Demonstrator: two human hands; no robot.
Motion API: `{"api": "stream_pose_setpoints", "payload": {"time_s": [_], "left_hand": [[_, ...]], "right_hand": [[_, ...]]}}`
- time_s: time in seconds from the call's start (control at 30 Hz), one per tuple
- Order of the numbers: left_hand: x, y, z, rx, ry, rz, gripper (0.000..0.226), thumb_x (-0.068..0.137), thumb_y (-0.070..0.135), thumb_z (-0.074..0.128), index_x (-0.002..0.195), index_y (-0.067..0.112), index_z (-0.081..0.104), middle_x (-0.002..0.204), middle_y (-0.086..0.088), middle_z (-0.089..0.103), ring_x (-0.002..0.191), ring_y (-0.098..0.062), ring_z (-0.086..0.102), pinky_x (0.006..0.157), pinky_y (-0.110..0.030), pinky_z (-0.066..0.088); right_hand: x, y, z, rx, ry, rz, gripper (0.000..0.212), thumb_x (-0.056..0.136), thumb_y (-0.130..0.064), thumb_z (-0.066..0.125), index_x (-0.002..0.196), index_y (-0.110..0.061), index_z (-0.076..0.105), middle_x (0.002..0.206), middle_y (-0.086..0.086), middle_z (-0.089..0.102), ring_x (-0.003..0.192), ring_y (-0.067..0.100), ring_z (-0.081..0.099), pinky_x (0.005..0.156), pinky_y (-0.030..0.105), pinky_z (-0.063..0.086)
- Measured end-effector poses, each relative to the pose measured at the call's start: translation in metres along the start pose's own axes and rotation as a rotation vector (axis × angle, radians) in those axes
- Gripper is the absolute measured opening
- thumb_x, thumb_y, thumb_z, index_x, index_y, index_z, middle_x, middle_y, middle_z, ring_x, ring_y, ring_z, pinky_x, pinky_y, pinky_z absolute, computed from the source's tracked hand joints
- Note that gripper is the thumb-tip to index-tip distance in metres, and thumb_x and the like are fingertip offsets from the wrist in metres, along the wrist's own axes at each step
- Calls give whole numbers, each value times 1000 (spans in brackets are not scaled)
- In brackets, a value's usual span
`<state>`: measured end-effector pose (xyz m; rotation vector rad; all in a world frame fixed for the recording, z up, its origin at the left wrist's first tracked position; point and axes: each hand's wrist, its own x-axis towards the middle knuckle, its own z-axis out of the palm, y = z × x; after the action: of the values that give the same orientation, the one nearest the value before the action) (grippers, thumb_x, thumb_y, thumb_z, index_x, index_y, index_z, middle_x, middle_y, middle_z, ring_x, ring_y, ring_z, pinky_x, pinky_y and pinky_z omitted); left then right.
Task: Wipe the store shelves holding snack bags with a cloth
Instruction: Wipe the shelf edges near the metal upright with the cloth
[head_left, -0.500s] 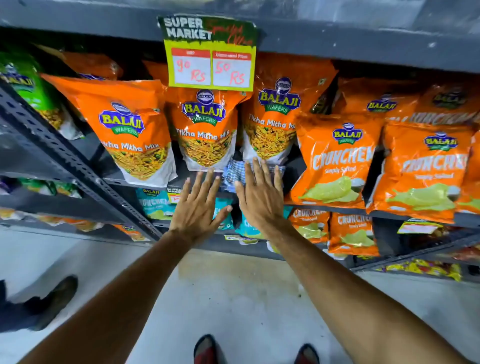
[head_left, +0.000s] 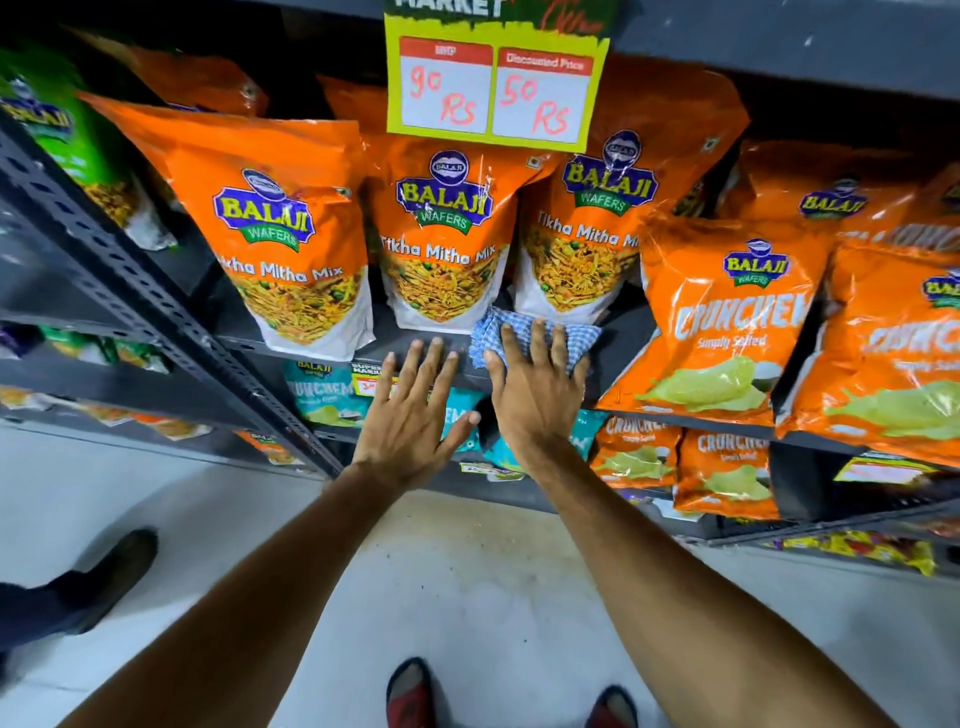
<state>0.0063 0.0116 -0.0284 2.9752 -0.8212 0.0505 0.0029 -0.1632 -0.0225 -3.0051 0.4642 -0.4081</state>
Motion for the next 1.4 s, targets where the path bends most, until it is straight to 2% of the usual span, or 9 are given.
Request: {"api": "stream_pose_setpoints", "payload": {"time_s": [0.13,0.4,0.67,0.93,1.03,1.13,1.17,1.27,1.4], "left_hand": [[1,1,-3,-23,-15,-7,81,101,67,15,163,14,14,172,-11,10,159,-29,5,128,-55,9],[-17,0,-41,-31,9,-6,83,101,67,12,163,12,9,172,-12,6,159,-30,3,128,-54,8],[-54,-15,-141,9,175,-29,81,103,64,19,163,11,5,172,-11,-2,160,-27,-3,128,-54,8],[-88,-73,-273,114,394,-111,78,103,59,27,162,8,15,171,-15,6,159,-31,2,127,-56,14],[-94,-104,-318,138,496,-128,78,103,59,28,161,8,18,171,-14,9,160,-30,3,127,-55,13],[-96,-134,-352,139,592,-154,77,104,59,22,162,8,17,172,-13,8,160,-30,3,128,-54,11],[-96,-145,-363,130,627,-167,76,105,58,21,162,8,15,172,-12,6,160,-29,1,129,-53,9],[-88,-175,-393,114,724,-192,74,106,55,24,163,9,11,172,-11,2,160,-26,-4,129,-52,8],[-66,-204,-427,85,791,-221,75,106,56,22,163,10,6,173,-10,-3,159,-24,-9,129,-52,7]], "right_hand": [[2,4,6,-23,91,-51,45,102,-49,44,130,-21,64,136,9,63,134,32,51,103,57,43],[3,14,-17,87,-4,-103,45,101,-44,49,132,-15,63,138,10,61,135,25,52,106,50,45],[-34,-11,-120,277,82,-200,57,99,-48,32,129,-13,66,132,10,66,128,27,59,96,47,54],[-38,-96,-223,432,216,-379,51,99,-45,38,128,-14,67,135,8,64,129,23,58,98,44,53],[-33,-135,-238,474,200,-422,49,98,-46,42,129,-17,66,135,6,65,132,22,56,104,44,49],[-28,-168,-250,564,-19,-344,47,95,-59,50,119,-23,70,113,-1,73,125,26,61,93,38,55],[-25,-182,-264,571,16,-375,43,98,-53,52,120,-20,69,115,2,73,125,27,60,93,37,54],[-9,-222,-321,551,403,-499,44,102,-46,44,131,-19,64,137,2,63,133,18,53,106,36,48],[19,-254,-362,517,450,-496,50,102,-50,38,134,-21,63,141,0,60,136,16,50,110,38,43]]}}
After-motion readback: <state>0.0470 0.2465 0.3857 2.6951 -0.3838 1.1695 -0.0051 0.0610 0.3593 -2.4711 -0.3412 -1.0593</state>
